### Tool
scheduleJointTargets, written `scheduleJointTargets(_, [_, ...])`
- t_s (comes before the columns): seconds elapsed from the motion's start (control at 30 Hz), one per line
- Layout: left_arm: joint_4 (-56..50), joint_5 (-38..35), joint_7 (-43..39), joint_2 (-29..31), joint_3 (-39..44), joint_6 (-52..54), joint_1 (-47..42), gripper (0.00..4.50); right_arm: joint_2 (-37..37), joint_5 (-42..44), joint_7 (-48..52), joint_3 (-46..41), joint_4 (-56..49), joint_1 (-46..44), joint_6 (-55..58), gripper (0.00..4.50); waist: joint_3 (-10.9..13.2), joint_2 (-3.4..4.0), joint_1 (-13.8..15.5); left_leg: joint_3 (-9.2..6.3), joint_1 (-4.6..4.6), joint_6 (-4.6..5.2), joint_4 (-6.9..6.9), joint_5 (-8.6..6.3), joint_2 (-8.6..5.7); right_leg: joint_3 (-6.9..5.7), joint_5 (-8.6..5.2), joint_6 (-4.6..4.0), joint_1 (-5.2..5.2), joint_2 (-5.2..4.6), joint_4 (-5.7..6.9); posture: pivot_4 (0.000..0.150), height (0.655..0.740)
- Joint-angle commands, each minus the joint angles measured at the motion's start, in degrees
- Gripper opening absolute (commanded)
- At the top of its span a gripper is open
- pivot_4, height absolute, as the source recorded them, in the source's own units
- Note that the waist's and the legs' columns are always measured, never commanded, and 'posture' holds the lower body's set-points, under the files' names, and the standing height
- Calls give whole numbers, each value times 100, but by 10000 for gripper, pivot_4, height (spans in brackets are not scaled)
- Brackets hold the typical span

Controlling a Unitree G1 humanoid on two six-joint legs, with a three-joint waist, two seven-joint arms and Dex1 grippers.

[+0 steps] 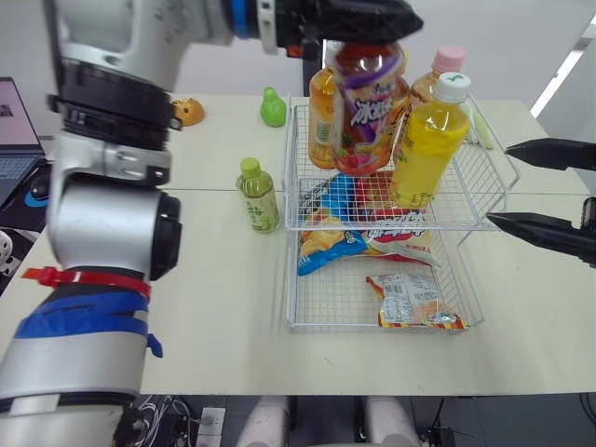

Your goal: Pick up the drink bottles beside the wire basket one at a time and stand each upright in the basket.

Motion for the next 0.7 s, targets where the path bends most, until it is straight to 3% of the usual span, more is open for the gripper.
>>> scheduleJointTargets(0.03, [115, 250, 75, -212, 119, -446, 65, 13851, -44, -22, -107, -407, -119, 71, -82, 45000, 0, 0, -2, 0, 0, 0, 0, 0, 0, 0, 0, 0, 0, 0, 0, 1500, 7400])
scheduleJointTargets(0.37, [497, 738, 12, -567, 165, -1030, 288, 13851, -95, 1, -167, -812, -127, 347, -44, 45000, 0, -1, -1, -1, -1, 0, 1, 0, 0, -3, 0, 1, 1, 1, 1, 1500, 7400])
scheduleJointTargets(0.7, [691, 779, -31, -758, 294, -996, 249, 13851, -161, 45, -284, -714, -136, 312, -52, 45000, 0, 0, -1, -2, -1, 0, 2, 0, 0, -4, 0, 2, 2, 1, 2, 1500, 7400])
